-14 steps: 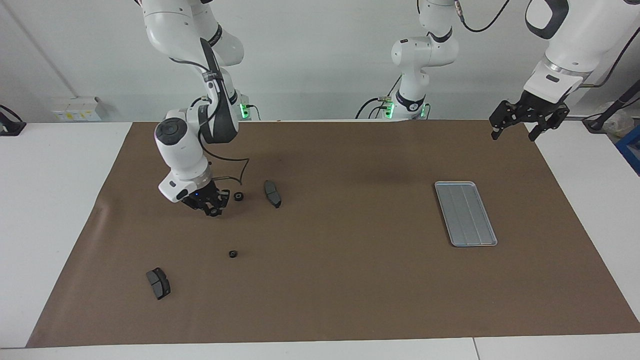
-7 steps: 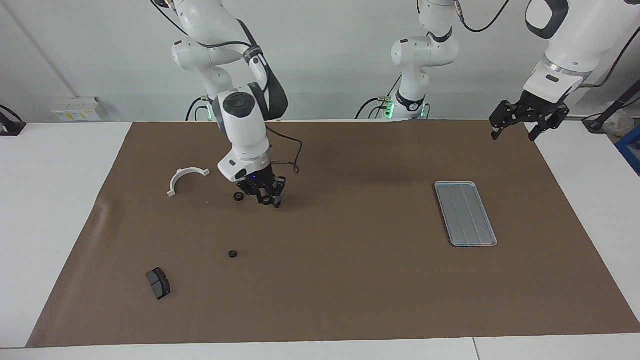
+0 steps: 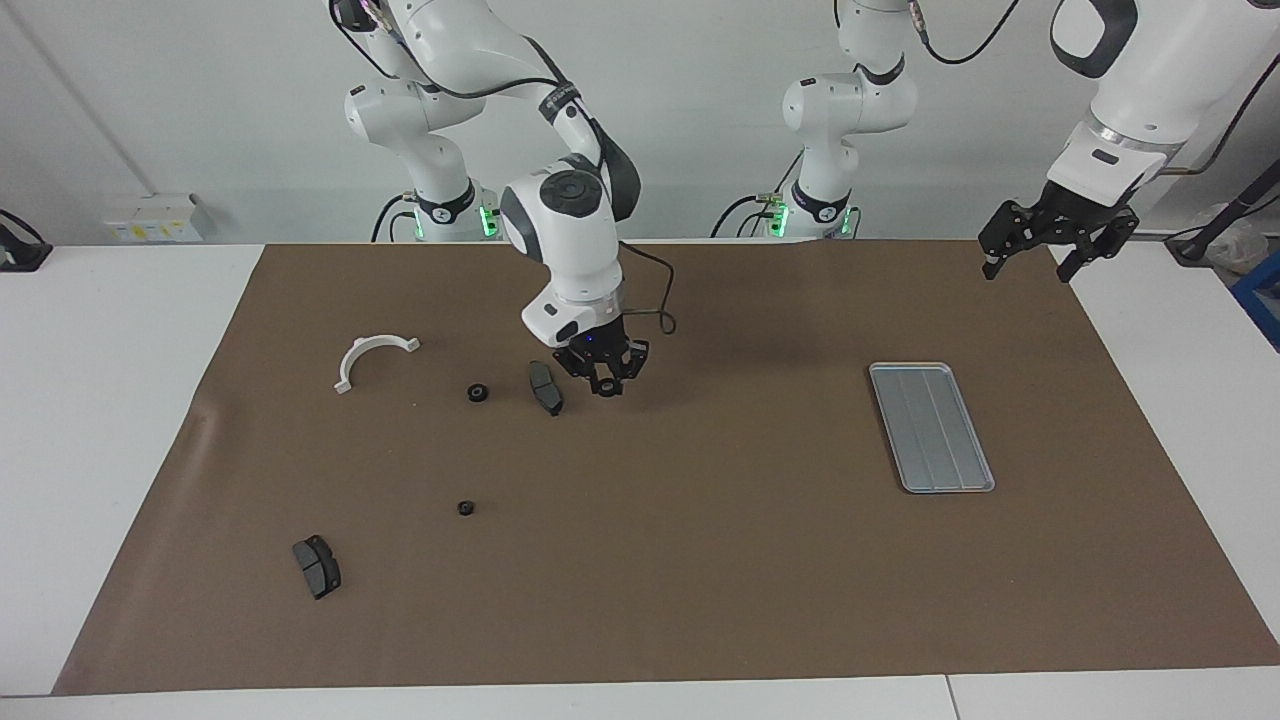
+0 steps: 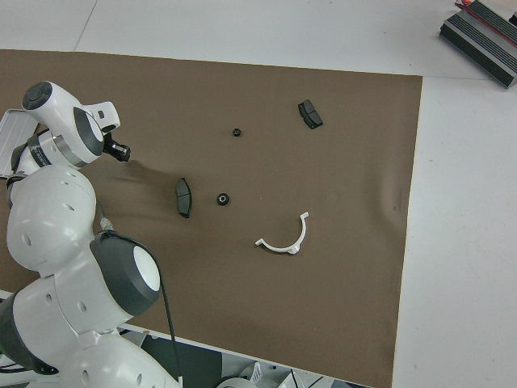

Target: Pick bearing gear from pile to tray

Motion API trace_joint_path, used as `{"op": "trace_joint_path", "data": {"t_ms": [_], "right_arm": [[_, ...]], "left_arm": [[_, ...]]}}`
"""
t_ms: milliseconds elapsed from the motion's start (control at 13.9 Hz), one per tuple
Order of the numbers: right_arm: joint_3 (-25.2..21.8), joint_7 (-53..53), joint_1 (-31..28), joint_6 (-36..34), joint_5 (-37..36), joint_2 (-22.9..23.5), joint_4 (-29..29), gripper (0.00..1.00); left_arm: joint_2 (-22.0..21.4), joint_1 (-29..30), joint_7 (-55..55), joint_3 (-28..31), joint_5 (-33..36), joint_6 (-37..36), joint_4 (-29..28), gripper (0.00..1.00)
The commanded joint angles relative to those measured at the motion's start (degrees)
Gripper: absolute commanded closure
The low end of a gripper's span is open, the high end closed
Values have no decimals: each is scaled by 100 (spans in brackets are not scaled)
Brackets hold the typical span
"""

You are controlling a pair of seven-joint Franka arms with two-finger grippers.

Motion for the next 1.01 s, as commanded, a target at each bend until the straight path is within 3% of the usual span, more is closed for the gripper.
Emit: {"op": "trace_joint_path", "data": {"t_ms": [0,72,144,359,575,934], "right_arm": [[-8,163,22,-71,-165,104,135,53],[-8,163,13,-106,-165,95,108,42],[-8,155,-4,-150,-165,95,108,22],[-8,172,-57,-238,-165,51,134,0],[-43,-151,-355,-195,-174,-395,-373,0],[-26,-1363,-1268,472,-139,-1810,-2437,0]], "left_arm": [[-309,-111,-145,-1,102,196,-525,0],[-353,-129,-371,-62,102,241,-622,0],[-397,-260,-748,-123,94,276,-779,0],[-345,-1093,-2039,-142,94,732,-1114,0],[303,-1972,-3226,-142,50,1320,-1089,0],[1332,-2545,-4161,-133,-415,2348,-650,0]]}}
